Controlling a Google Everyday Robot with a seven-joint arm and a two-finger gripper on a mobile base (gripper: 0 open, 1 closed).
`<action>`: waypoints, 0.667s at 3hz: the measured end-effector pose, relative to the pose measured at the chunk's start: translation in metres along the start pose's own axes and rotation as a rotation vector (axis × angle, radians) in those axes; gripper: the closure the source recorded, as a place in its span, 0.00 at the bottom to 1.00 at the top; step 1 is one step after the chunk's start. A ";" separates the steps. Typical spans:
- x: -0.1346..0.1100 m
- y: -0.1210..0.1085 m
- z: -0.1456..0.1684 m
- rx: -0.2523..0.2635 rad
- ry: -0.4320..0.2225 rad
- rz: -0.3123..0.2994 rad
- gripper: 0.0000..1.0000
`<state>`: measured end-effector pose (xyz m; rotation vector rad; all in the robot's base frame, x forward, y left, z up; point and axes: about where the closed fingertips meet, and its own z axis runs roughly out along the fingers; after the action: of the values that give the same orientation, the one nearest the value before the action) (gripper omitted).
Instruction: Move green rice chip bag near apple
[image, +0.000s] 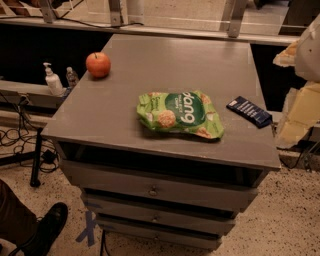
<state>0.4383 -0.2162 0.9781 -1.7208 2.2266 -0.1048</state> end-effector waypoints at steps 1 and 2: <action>0.000 0.000 0.000 0.000 0.000 0.000 0.00; -0.025 -0.001 0.011 -0.006 -0.085 0.025 0.00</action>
Offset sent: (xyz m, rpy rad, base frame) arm 0.0301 0.0739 -0.0179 0.2673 -0.0204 -0.0031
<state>0.4479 -0.1911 0.9730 -1.6680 2.1892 -0.0186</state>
